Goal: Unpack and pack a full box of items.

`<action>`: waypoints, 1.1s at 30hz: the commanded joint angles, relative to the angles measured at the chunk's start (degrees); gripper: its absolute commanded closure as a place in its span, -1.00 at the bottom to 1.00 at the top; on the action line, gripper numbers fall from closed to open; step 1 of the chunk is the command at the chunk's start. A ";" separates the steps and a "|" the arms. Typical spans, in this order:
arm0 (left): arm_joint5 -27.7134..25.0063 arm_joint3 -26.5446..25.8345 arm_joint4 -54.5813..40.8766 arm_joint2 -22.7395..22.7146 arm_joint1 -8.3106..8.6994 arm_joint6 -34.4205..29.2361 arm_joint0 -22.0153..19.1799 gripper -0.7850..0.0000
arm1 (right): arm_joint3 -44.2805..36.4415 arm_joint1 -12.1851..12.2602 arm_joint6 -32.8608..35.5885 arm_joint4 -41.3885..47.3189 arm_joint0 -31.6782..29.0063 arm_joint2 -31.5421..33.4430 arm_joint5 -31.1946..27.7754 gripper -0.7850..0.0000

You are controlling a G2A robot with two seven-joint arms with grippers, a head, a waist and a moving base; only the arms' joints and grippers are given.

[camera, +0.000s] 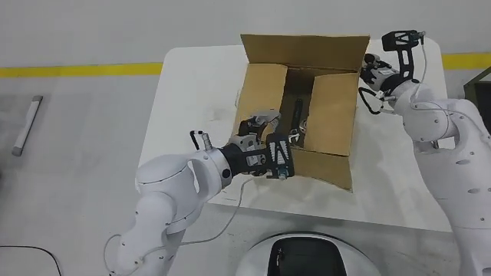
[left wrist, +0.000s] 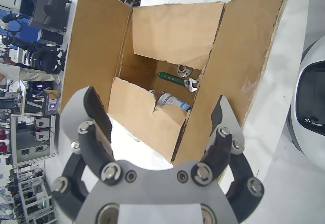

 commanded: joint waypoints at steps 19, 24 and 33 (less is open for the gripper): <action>4.41 -3.67 0.91 -0.09 1.50 -0.86 4.93 -1.00 | -9.06 2.07 -5.13 -12.76 -4.58 4.29 -7.76 -1.00; 7.29 -3.98 -0.95 -2.45 1.74 -1.05 4.42 -1.00 | -17.02 2.87 -7.64 -14.04 -10.83 8.93 -11.55 -1.00; 8.28 -4.00 -0.37 -4.94 2.21 -0.63 0.47 -1.00 | -27.30 3.26 -7.26 -12.48 -21.57 9.54 -15.86 1.00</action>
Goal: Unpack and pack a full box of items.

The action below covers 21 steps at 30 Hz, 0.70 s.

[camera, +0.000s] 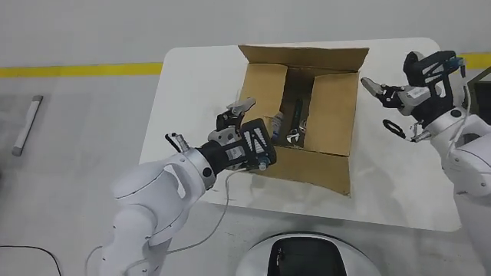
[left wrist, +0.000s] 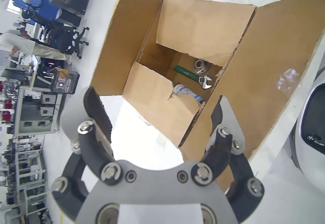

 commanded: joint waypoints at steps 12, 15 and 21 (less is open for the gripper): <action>11.49 4.60 1.82 5.83 -0.89 6.95 -4.05 -1.00 | -2.42 -0.12 -2.61 -4.99 -4.08 -4.40 0.79 1.00; 14.11 6.67 2.40 8.39 -1.33 8.02 -4.96 -1.00 | -2.42 -0.12 -2.61 -4.99 -4.08 -4.40 0.79 1.00; 15.81 9.62 6.06 10.50 -1.44 7.48 -4.06 -1.00 | -2.43 -0.25 -3.80 -2.77 -6.01 -4.65 2.06 1.00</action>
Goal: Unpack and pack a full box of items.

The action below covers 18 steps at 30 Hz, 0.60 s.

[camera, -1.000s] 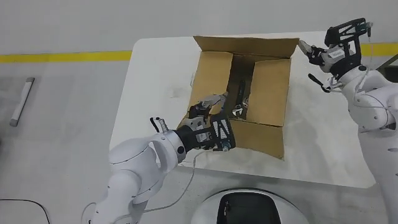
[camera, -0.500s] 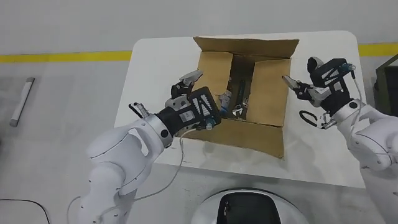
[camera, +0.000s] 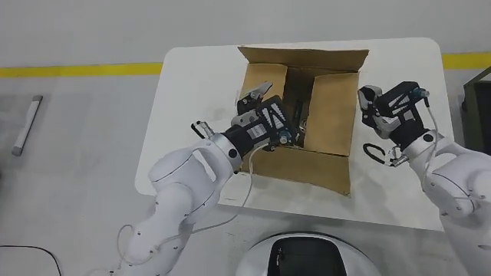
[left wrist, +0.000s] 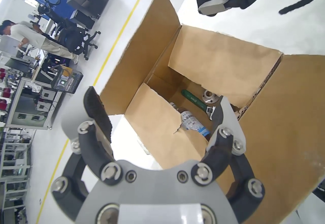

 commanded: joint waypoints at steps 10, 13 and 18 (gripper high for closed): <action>0.42 0.45 2.79 -0.94 0.28 1.25 1.78 -1.00 | 14.01 -1.57 -3.84 0.95 13.33 -10.73 5.60 1.00; 0.42 0.45 2.79 -0.94 0.28 1.25 1.78 -1.00 | 20.49 -2.33 -4.47 1.34 19.96 -14.11 6.82 1.00; 0.42 0.45 2.79 -0.94 0.28 1.25 1.78 -1.00 | 31.52 -3.62 -6.23 2.10 29.64 -18.12 8.77 1.00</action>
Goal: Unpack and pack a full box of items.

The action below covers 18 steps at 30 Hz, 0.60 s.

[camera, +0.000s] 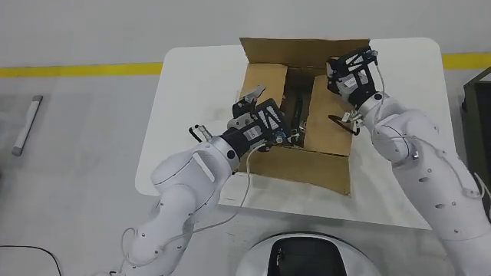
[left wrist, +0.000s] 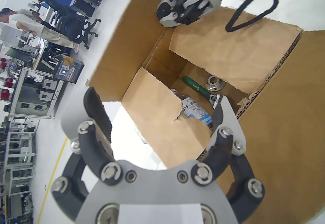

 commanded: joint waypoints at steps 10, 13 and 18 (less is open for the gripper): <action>0.00 0.00 0.00 0.00 0.00 0.00 0.00 -1.00 | 15.73 -2.23 -1.19 6.78 11.46 -3.67 2.75 1.00; 0.00 0.00 0.00 0.00 0.00 0.00 0.00 -1.00 | 15.13 -2.38 -1.03 7.81 11.55 -4.12 0.58 1.00; 0.00 0.00 0.00 0.00 0.00 0.00 0.00 -1.00 | 13.74 -2.35 -1.03 8.79 10.32 -3.40 0.35 1.00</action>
